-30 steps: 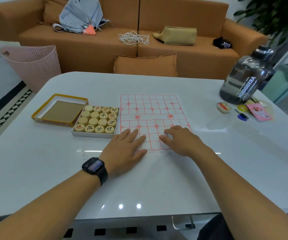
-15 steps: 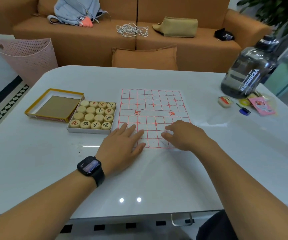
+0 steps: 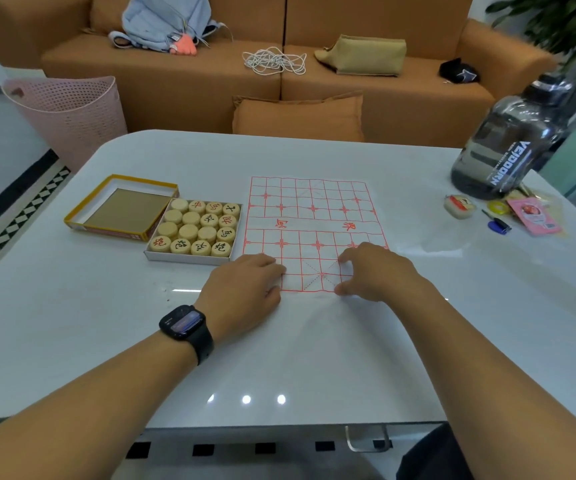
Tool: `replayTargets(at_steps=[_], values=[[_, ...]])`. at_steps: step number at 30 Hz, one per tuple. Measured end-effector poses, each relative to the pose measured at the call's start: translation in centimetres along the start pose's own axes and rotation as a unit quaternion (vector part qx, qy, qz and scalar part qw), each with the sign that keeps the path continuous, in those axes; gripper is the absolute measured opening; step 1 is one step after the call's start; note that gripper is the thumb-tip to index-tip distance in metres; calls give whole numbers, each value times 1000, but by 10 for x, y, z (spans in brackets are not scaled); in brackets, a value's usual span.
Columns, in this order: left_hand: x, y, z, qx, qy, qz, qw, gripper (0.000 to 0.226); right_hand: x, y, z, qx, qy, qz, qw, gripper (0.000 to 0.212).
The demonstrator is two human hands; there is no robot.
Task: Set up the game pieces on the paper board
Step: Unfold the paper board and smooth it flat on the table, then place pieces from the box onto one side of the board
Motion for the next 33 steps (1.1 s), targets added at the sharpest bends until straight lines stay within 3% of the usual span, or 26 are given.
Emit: replayTargets(at_steps=[6,11,16,22,33], values=[[-2,-23,-33,-68,68,-45,994,29,-10,-33,-39,71,120,-23,990,47],[-14,-73,-58,-100,85,-123,984,19,-12,-93,-53,98,163,-86,978,36],[-35,-134,-75,-92,91,-225,966,11,-1,-166,-51,99,131,-145,976,21],[-36,-152,-63,-83,59,-253,962,12,25,-196,-36,66,102,-115,986,15],[-28,-148,-57,-47,45,-237,969,17,37,-201,-25,30,75,-90,993,40]])
Point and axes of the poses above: each hand's wrist, its own x-axis towards the middle knuckle, its own z-axis out of the palm, y = z × x, the point moved 9 cm from there along x, towards the middle knuckle, and after that the axes turned 5 degrees about z, right-handed, at the moved point
